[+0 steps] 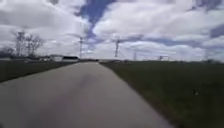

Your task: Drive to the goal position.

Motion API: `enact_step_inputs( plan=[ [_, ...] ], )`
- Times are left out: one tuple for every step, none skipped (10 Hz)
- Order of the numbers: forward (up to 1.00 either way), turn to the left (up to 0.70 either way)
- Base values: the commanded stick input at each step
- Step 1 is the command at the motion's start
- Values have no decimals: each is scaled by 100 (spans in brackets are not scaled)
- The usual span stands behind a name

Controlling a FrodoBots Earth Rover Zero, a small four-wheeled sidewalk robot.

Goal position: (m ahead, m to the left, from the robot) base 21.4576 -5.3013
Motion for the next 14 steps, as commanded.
enact_step_inputs(
  plan=[
    [100,6],
    [100,25],
    [100,0],
    [100,0],
    [100,0],
    [100,0],
    [100,24],
    [100,9],
    [100,0],
    [100,27],
    [100,27],
    [100,15],
    [100,2],
    [100,12]
  ],
)
